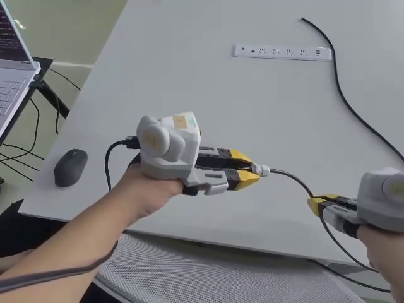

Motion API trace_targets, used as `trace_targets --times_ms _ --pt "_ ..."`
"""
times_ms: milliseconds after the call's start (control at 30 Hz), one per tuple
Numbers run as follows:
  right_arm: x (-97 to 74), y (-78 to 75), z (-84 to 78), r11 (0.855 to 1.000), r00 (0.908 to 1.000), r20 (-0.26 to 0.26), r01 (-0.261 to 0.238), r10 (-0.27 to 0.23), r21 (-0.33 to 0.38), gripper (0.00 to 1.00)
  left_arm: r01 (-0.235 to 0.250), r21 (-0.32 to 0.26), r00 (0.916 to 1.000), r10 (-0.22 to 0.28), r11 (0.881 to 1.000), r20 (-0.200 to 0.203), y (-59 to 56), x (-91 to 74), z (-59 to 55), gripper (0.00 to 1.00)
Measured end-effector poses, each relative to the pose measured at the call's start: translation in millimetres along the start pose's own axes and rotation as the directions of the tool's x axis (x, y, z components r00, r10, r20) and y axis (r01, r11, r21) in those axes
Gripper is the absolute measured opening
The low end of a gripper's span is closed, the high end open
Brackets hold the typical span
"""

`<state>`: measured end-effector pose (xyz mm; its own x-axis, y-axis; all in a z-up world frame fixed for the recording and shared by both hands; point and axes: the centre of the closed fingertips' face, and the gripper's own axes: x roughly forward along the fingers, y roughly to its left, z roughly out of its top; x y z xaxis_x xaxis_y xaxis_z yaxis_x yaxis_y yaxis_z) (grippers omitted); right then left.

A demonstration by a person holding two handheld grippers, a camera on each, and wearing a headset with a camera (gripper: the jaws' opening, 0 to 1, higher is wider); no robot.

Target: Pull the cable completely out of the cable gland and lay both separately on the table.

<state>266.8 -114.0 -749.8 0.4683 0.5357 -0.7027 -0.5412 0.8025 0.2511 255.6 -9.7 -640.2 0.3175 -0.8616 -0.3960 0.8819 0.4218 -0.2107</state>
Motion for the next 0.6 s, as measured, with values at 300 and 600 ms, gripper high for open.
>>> trace_targets --times_ms 300,600 --pt "-4.7 6.2 0.1 0.995 1.0 -0.002 0.002 -0.002 -0.099 0.05 -0.011 -0.001 0.9999 0.011 1.0 0.004 4.5 -1.6 0.1 0.15" --pt "-23.4 24.8 33.5 0.97 0.9961 0.076 -0.024 0.044 -0.243 0.24 -0.011 -0.001 0.9999 0.011 1.0 -0.003 3.1 -3.3 -1.1 0.15"
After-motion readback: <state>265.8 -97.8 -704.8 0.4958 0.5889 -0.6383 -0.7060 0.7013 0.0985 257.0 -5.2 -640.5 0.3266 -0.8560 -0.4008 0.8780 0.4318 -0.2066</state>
